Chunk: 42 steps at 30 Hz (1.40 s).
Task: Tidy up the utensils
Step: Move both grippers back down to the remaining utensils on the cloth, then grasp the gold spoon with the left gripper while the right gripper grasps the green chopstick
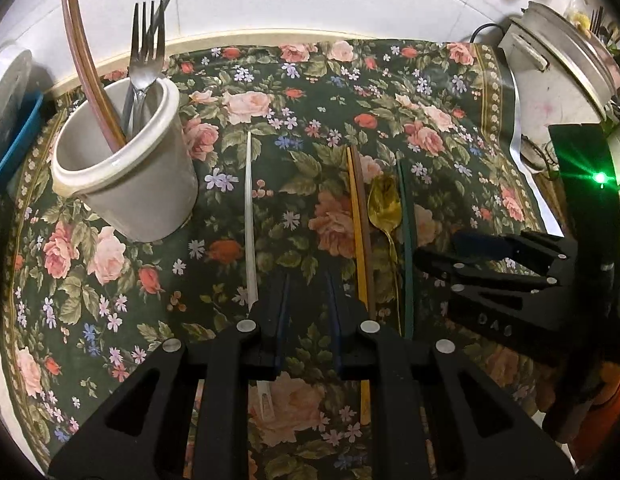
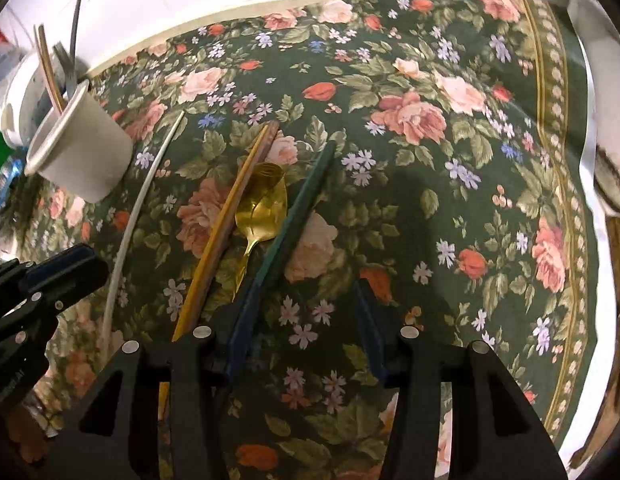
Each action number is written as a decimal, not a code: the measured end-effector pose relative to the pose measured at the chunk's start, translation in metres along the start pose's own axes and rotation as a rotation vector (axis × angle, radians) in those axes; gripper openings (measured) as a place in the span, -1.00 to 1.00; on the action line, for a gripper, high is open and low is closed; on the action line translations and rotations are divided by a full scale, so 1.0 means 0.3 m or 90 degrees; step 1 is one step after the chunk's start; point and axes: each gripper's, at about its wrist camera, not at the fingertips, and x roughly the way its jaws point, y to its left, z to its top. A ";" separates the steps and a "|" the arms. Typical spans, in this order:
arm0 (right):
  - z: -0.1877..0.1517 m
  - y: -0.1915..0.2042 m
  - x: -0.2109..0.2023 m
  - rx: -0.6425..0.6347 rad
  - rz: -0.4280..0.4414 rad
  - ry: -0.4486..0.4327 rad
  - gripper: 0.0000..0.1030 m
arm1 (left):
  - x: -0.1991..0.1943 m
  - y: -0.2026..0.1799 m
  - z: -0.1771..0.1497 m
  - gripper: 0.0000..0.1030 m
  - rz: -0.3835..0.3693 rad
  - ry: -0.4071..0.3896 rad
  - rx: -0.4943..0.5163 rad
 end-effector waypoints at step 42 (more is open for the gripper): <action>0.043 0.014 0.014 0.013 -0.046 0.018 -0.22 | 0.015 0.054 0.006 -0.69 -0.007 0.011 0.019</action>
